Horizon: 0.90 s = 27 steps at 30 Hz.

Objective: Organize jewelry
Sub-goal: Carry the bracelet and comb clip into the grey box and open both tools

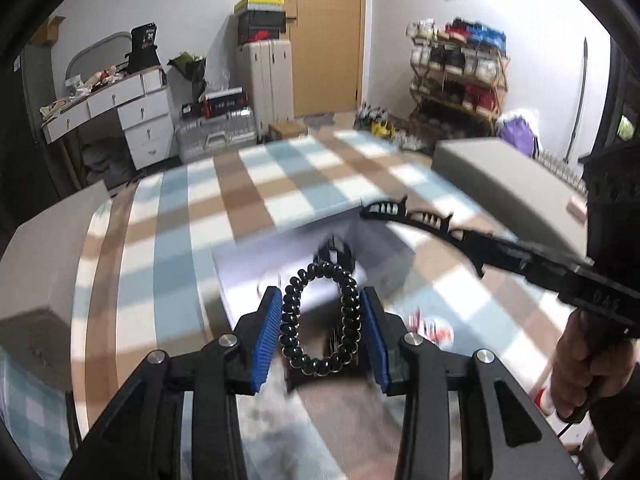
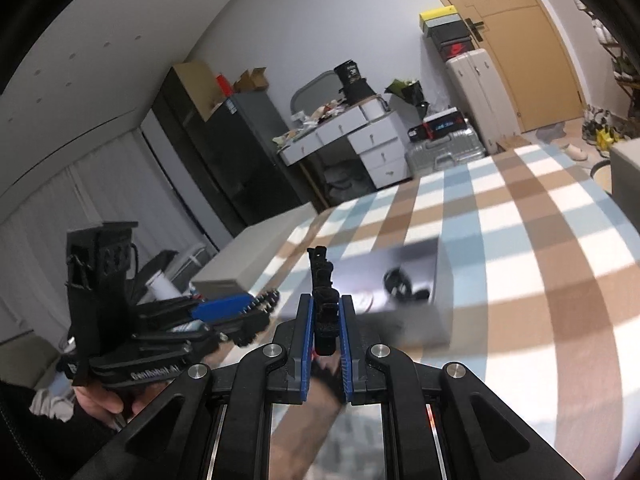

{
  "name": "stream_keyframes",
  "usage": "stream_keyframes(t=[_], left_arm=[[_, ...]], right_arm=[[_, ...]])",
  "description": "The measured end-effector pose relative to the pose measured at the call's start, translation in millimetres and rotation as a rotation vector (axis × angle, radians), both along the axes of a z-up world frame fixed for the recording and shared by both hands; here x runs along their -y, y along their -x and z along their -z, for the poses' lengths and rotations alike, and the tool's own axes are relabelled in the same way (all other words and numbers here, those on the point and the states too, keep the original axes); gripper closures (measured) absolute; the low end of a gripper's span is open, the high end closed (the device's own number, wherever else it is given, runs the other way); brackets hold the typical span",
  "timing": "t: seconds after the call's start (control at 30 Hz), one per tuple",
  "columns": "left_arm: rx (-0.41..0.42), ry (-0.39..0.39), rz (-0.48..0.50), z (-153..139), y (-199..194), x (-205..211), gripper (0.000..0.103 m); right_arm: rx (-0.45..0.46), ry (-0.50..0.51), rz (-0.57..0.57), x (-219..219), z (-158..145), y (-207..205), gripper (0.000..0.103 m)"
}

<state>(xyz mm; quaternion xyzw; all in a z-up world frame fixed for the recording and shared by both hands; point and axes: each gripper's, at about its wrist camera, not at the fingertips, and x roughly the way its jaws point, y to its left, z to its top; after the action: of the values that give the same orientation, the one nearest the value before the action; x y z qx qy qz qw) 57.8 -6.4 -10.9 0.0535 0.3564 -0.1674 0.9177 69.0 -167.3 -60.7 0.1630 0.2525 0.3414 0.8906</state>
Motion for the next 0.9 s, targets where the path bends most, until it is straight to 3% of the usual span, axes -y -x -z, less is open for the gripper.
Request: stream_keyframes(t=[0.13,0.3,0.47,0.63,0.9], left_arm=[[0.005,0.037,-0.028,-3.7,-31.6,-8.0,0.069],[-0.045,0.08,-0.048,15.4,-57.1,-14.1,0.069],[-0.075,0.072,-0.062,27.1,-62.4,-12.7,0.069],[-0.116,0.087,-0.058,37.3,-66.0,-16.3,0.069],[-0.17,0.114,-0.044,52.9,-74.3,-25.8,0.069]], right_arm=[[0.012,0.025,-0.025,-6.0,-9.8,-22.8,0.092],[-0.002,0.066,-0.098,-23.7,-10.8,-52.4,0.092],[-0.058,0.102,-0.174,-39.3,4.8,-73.3,0.092],[-0.132,0.09,-0.185,-40.2,20.5,-93.9,0.092],[-0.194,0.155,-0.247,-49.7,37.7,-107.4,0.092]])
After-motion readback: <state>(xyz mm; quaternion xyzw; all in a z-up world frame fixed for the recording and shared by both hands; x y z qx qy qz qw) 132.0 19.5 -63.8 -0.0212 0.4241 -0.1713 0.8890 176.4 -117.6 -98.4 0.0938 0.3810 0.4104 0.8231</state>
